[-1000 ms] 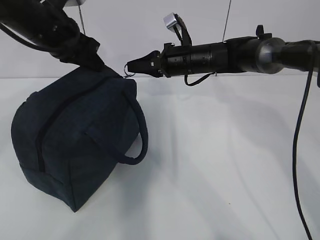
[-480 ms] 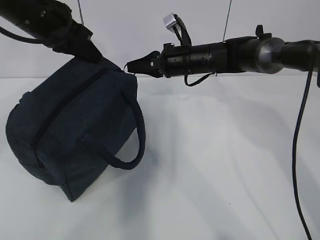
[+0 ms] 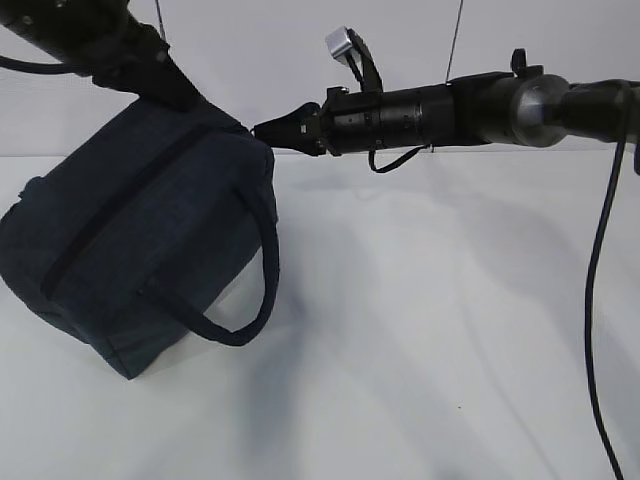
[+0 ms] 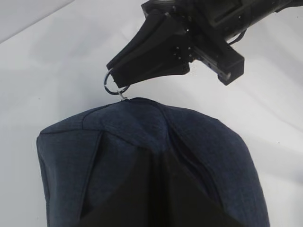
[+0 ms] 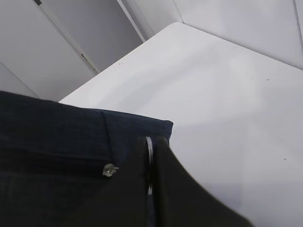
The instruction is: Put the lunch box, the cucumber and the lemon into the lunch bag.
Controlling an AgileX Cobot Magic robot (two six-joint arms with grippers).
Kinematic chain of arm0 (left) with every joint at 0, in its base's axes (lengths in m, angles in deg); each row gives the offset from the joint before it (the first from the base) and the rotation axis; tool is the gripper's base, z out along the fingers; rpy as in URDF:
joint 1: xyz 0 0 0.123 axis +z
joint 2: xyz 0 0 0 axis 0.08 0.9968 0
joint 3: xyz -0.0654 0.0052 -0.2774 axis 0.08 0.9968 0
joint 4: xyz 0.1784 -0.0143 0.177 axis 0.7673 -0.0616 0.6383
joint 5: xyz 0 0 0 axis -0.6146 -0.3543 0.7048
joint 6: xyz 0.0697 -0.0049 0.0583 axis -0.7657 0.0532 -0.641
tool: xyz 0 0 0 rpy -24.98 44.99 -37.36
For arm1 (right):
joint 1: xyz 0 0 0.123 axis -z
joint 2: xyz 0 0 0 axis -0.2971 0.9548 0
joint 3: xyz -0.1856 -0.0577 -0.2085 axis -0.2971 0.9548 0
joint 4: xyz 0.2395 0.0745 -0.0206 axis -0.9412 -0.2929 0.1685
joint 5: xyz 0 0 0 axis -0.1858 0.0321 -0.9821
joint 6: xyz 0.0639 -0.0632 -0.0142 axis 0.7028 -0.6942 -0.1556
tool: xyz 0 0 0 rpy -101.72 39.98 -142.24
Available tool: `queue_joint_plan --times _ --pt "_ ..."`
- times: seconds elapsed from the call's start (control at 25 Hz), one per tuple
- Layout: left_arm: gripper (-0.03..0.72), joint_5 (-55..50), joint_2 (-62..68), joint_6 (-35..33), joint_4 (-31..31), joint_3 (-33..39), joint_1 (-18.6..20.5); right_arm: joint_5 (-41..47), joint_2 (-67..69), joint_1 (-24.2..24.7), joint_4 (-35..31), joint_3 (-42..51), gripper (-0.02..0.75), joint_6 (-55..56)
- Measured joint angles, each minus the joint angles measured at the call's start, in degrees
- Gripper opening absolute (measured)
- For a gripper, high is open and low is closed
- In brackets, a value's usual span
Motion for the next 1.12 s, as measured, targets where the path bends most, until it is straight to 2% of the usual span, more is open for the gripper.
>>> queue_joint_plan --times 0.48,0.56,0.72,0.8,0.96,1.12 --pt "0.006 -0.4 -1.1 -0.2 0.0 0.1 0.0 0.5 -0.1 -0.1 -0.5 -0.1 0.02 0.5" --pt "0.006 -0.6 -1.1 -0.3 -0.2 0.1 0.0 0.0 -0.1 -0.1 -0.4 -0.1 0.085 0.5" --pt "0.006 -1.2 -1.3 -0.3 -0.5 0.1 0.0 -0.7 -0.1 0.3 -0.1 -0.1 0.334 0.5" --pt "0.006 -1.5 -1.3 -0.3 -0.5 0.1 0.0 -0.1 -0.1 0.6 -0.1 -0.1 0.428 0.5" --pt "0.006 -1.6 -1.1 -0.3 -0.8 0.1 0.0 2.3 -0.4 2.0 0.3 -0.1 0.489 1.2" --pt "0.006 -1.5 0.4 -0.3 -2.4 0.1 0.0 3.4 -2.8 3.3 6.6 -0.1 0.496 4.5"
